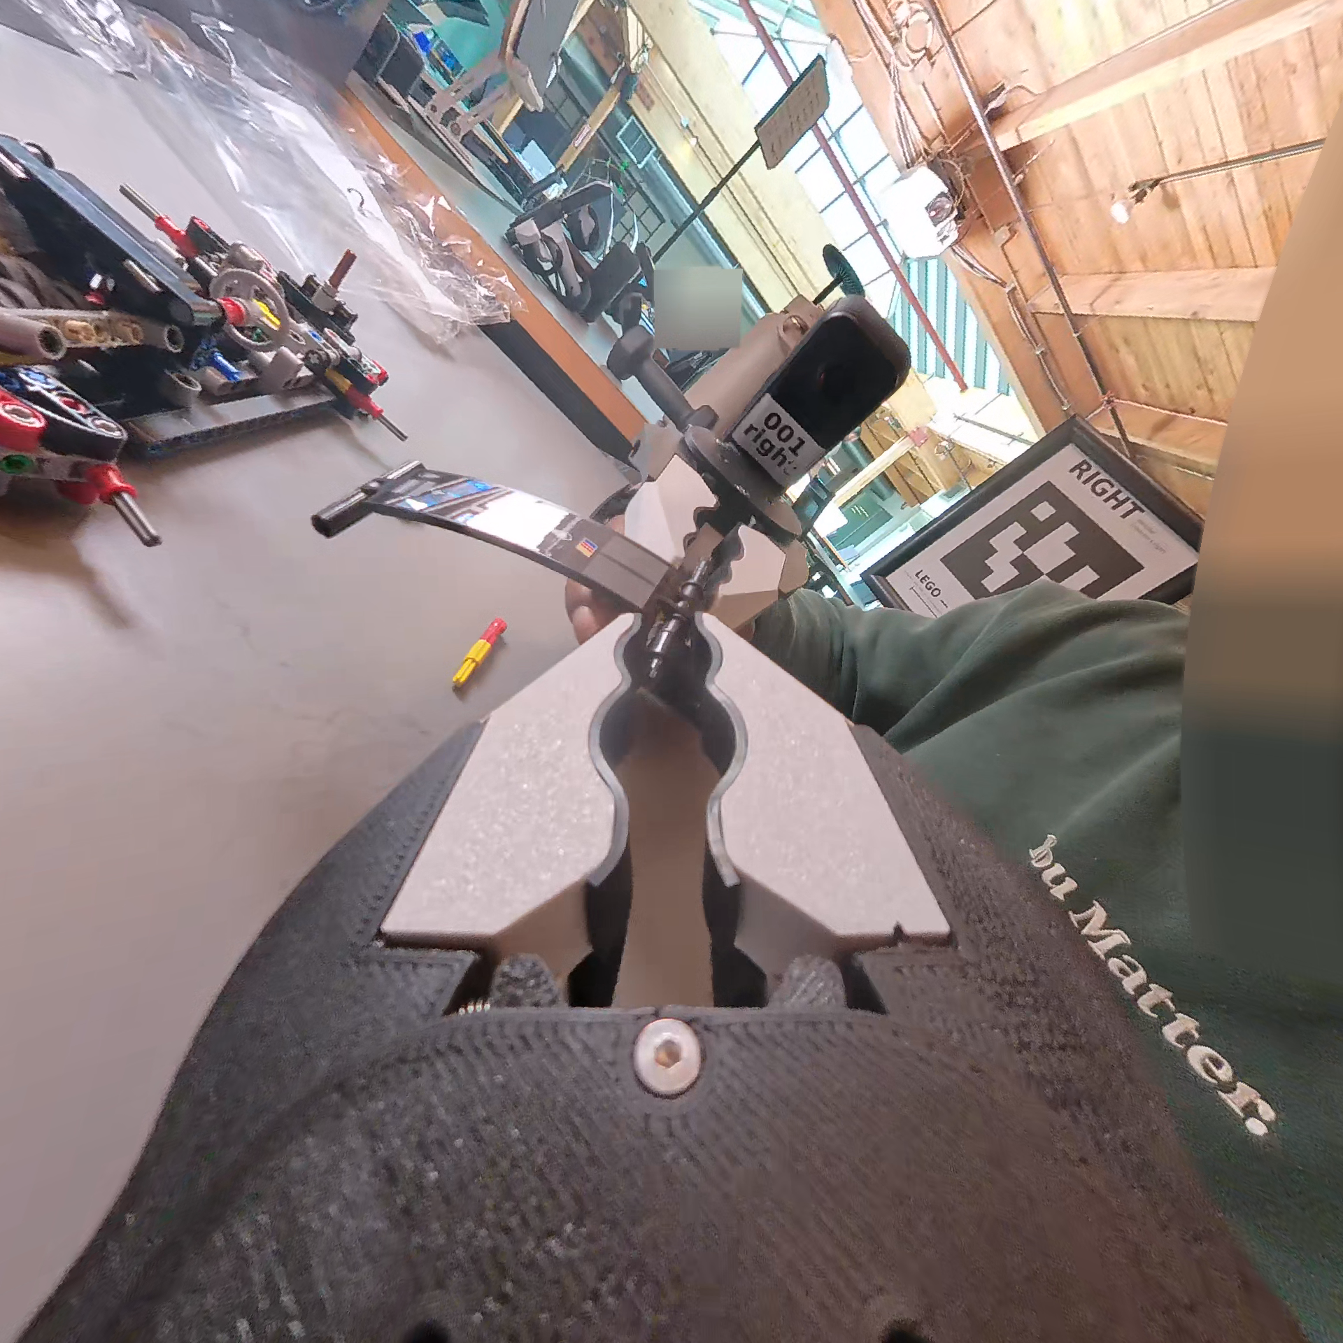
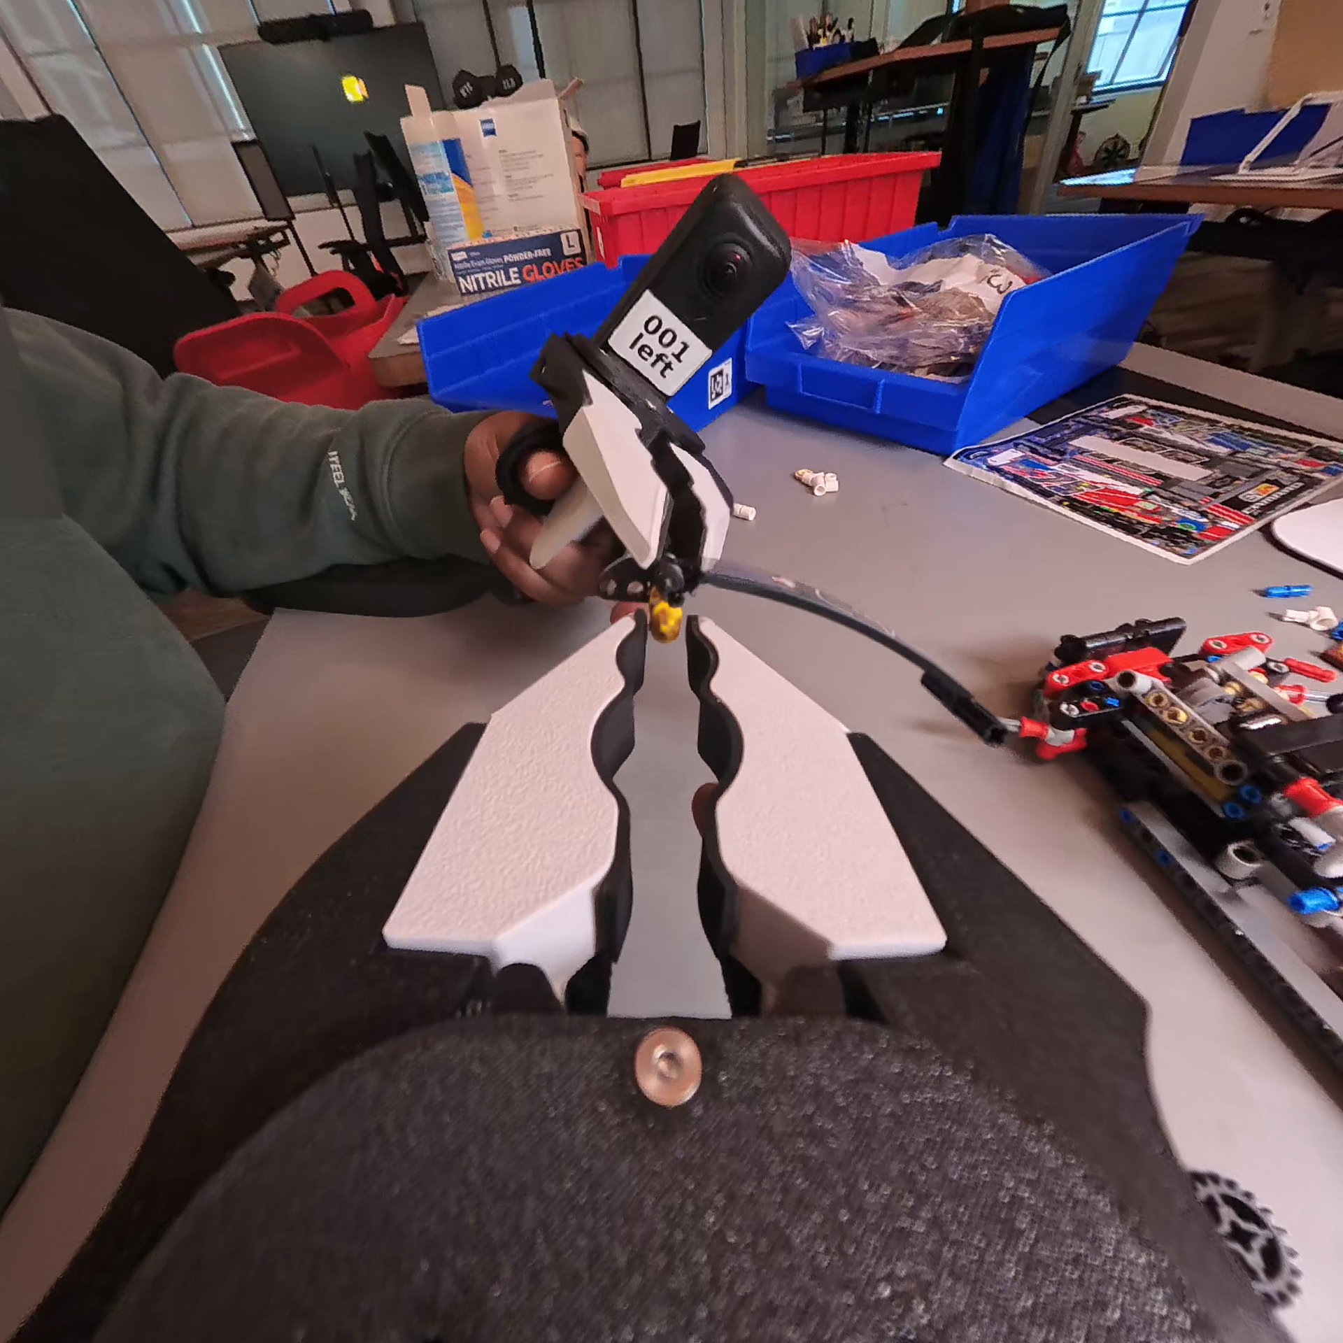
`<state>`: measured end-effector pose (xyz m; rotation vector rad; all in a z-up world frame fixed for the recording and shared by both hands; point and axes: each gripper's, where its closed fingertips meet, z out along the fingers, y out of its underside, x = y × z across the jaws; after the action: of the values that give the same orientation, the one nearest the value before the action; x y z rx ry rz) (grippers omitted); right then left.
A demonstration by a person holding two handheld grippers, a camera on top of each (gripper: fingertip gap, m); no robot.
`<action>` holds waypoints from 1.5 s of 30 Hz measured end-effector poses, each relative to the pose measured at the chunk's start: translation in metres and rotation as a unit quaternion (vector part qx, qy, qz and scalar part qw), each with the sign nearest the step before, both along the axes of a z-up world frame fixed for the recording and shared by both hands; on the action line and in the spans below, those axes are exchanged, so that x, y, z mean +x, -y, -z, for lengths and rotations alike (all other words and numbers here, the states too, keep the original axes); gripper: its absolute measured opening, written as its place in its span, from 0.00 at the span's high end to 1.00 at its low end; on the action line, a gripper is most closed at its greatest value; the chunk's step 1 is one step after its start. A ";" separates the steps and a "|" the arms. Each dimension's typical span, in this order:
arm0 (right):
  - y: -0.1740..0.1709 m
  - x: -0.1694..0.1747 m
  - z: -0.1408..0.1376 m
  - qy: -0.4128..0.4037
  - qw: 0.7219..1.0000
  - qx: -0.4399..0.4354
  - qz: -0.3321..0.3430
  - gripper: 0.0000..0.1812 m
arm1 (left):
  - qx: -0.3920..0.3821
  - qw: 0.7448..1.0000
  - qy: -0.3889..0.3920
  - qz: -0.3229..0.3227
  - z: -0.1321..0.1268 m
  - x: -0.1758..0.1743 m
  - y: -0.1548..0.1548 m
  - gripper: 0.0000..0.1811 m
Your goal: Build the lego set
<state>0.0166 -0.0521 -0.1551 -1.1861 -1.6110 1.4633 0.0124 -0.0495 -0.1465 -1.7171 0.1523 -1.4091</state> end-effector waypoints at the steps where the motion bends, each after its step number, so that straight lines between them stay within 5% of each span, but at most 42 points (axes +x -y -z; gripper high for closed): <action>1: 0.000 0.000 -0.001 -0.003 1.000 -0.001 0.000 0.97 | 0.000 1.000 0.002 0.001 0.000 0.001 0.000 0.95; 15: 0.008 0.010 -0.002 0.007 0.999 -0.014 -0.044 0.98 | 0.090 0.988 -0.125 0.012 0.003 0.021 0.012 0.88; 25: 0.012 0.012 0.003 -0.001 0.998 0.009 -0.055 0.97 | -0.020 0.997 -0.047 0.060 0.014 0.024 0.018 0.88; 32: 0.020 0.012 0.015 0.027 0.997 0.012 -0.071 0.86 | -0.070 0.994 -0.009 0.086 0.022 0.029 0.021 0.89; 36: 0.024 0.015 0.012 0.012 0.997 0.013 -0.082 0.97 | -0.067 0.992 -0.003 0.103 0.021 0.034 0.025 0.89; 45: 0.041 0.032 0.006 -0.052 0.981 0.125 -0.140 0.98 | -0.051 0.987 0.005 0.153 0.018 0.050 0.039 0.89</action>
<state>0.0481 -0.0931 -0.1612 -0.7546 -1.8800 1.4129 0.0629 -0.0885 -0.1648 -1.8275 0.3577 -1.6725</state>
